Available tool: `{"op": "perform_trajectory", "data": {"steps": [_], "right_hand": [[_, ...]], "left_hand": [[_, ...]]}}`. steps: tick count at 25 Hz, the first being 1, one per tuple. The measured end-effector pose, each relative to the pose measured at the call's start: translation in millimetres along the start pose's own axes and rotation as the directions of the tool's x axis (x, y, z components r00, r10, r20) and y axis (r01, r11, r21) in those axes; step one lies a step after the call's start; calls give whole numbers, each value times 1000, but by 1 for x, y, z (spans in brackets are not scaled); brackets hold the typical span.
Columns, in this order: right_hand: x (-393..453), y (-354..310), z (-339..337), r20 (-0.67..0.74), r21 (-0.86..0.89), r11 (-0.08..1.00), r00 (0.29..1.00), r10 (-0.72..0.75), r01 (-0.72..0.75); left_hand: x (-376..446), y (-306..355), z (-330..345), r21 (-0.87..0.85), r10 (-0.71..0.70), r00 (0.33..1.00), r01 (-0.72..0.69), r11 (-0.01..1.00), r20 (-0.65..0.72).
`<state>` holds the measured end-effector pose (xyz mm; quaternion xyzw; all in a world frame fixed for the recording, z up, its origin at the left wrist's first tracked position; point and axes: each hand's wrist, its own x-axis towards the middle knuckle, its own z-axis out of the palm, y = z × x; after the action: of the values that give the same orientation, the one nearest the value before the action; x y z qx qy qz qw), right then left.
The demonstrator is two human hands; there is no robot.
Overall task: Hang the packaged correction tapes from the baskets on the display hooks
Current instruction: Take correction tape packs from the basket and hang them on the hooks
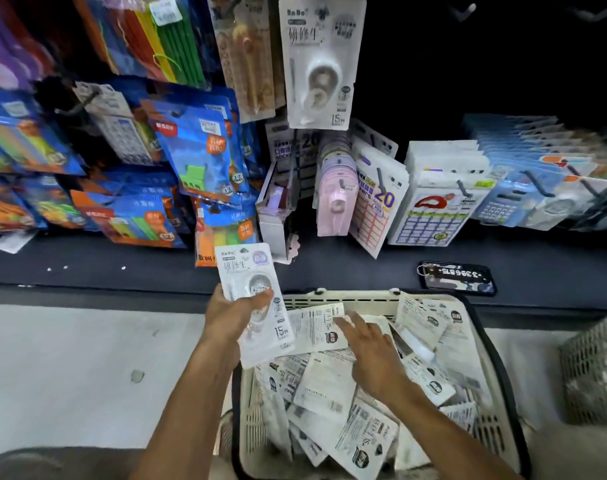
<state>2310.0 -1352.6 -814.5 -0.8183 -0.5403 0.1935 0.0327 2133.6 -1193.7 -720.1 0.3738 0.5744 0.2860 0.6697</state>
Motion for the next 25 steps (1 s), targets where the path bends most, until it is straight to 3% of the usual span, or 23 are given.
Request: {"op": "perform_trajectory", "data": {"steps": [2,3,4,6,8,10,12,15,16,17,18,19,20,21,23,25], "right_hand": [[21,1,2,16,-149,977,988,-151,152],[31,0,-4,-19,-116,968,974,-225,221],[39,-1,-13,-91,-29,962,958,-272,270],[45,-3,-45,-244,279,918,946,-215,281],[43,-5,-96,-229,620,744,964,-133,250],[36,-14,-149,-130,755,621,977,-170,209],[31,-31,-188,-91,755,627,977,-190,193],[30,-65,-225,-278,705,657,956,-91,268],[26,-75,-233,-349,729,628,937,0,272],[21,-82,-240,-377,806,528,919,111,267],[14,-85,-244,-344,901,345,917,199,263],[7,-87,-243,-274,957,162,936,223,241],[-3,-90,-240,-210,978,45,960,186,205],[-13,-94,-235,-194,981,25,973,122,193],[-23,-104,-232,-258,962,97,966,24,255],[-15,-110,-242,-385,918,133,921,57,375]], "left_hand": [[3,-9,-1,115,16,999,-21,993,48],[5,-11,0,169,37,998,-46,984,55],[6,-12,0,216,68,996,-79,973,54],[10,-7,1,354,145,988,-157,922,59],[11,0,3,462,177,979,-204,863,102],[3,9,11,329,105,967,-180,927,232],[-14,20,24,111,7,907,-59,992,422],[-39,39,36,68,17,813,-69,995,582],[-46,48,39,42,60,810,-103,994,584],[-52,57,41,-8,106,817,-123,992,567],[-56,66,42,-70,159,832,-144,987,532],[-61,79,44,-137,217,843,-171,976,493],[-64,91,44,-203,275,848,-202,958,453],[-67,104,44,-240,318,856,-235,942,407],[-70,129,43,-224,361,870,-298,928,337],[-69,150,40,-232,318,876,-245,941,363]]}}
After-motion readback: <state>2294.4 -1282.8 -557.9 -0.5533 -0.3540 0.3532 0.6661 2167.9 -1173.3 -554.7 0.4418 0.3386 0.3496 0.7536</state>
